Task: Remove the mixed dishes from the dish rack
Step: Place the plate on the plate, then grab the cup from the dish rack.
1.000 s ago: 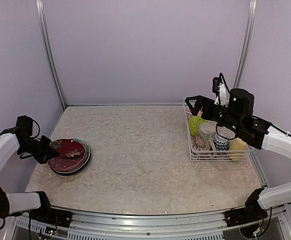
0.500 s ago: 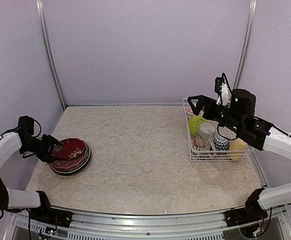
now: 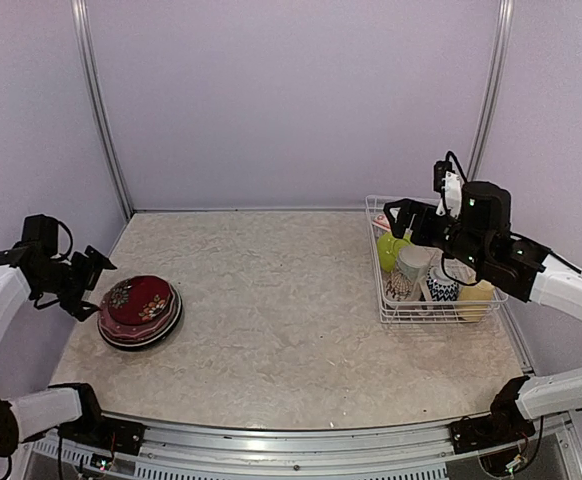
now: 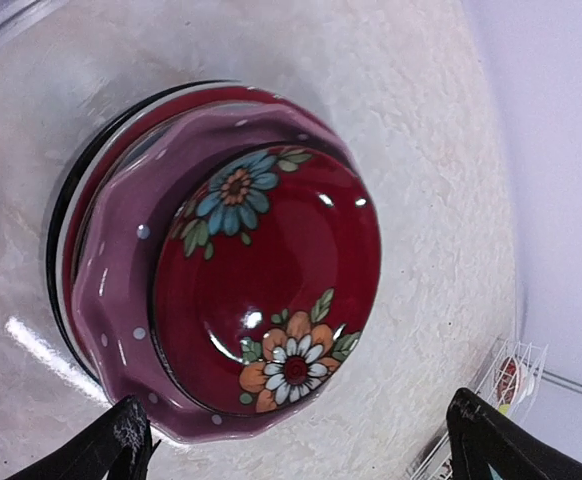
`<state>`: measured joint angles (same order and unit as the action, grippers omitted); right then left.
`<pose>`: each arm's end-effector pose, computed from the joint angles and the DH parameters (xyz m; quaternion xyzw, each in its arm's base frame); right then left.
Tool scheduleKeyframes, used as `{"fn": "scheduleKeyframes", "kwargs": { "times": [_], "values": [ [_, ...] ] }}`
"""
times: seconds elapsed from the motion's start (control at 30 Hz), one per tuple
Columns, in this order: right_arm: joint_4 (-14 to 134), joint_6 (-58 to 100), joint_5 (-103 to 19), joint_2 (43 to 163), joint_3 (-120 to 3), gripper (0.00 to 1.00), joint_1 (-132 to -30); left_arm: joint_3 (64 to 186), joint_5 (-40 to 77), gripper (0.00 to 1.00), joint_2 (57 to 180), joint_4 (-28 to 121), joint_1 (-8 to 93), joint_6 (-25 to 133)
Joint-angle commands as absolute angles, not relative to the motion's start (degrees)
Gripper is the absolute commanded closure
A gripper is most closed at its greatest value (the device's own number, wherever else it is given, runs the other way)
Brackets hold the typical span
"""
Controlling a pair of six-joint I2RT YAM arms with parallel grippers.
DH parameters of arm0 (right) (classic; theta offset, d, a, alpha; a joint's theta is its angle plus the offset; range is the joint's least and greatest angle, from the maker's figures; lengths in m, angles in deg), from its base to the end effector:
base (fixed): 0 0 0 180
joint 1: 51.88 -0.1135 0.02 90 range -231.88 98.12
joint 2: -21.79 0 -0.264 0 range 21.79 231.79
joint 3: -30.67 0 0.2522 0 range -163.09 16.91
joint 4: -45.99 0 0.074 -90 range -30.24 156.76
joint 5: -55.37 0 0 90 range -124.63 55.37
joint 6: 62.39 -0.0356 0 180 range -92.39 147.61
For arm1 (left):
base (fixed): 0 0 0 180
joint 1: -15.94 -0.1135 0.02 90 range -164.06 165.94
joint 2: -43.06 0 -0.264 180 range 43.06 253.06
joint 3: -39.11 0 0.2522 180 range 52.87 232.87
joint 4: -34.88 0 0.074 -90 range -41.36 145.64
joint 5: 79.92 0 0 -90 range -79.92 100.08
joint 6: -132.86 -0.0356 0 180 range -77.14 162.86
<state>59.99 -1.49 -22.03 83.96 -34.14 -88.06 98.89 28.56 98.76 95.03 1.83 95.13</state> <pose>0.2107 0.1444 0.3372 0.0219 0.7718 0.2682 0.5761 0.1802 0.0337 0.2601 -0.4776 0.8157 -0.2393 0.2220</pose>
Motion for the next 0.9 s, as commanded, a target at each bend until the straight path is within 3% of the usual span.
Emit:
{"fn": "scheduleKeyframes", "kwargs": {
  "times": [0.0, 0.17, 0.3, 0.67, 0.87],
  "values": [
    [66.83, 0.93, -17.38, 82.5, -36.09, 0.0, -87.45, 106.5, 20.78, 0.01, 96.49, 94.16, 9.15, 91.9],
    [73.21, 2.04, -14.76, 82.3, -38.17, 0.0, -87.39, 118.07, 13.19, 0.01, 102.21, 91.4, 21.43, 86.03],
    [78.93, 2.05, -11.68, 83.05, -39.47, 0.0, -87.38, 122.9, 16.39, 0.01, 106.28, 82.44, 27.43, 80.98],
    [96.03, 0.53, 0.33, 85.41, -43.79, 0.0, -86.7, 137.19, 24.44, 0.01, 120.76, 76.88, 34.04, 71.08],
    [105.46, 2.9, 0.25, 89.2, -47.44, 0.0, -78.15, 140.39, 27.2, 0.01, 126.1, 77.62, 34.01, 69.63]
  ]
}}
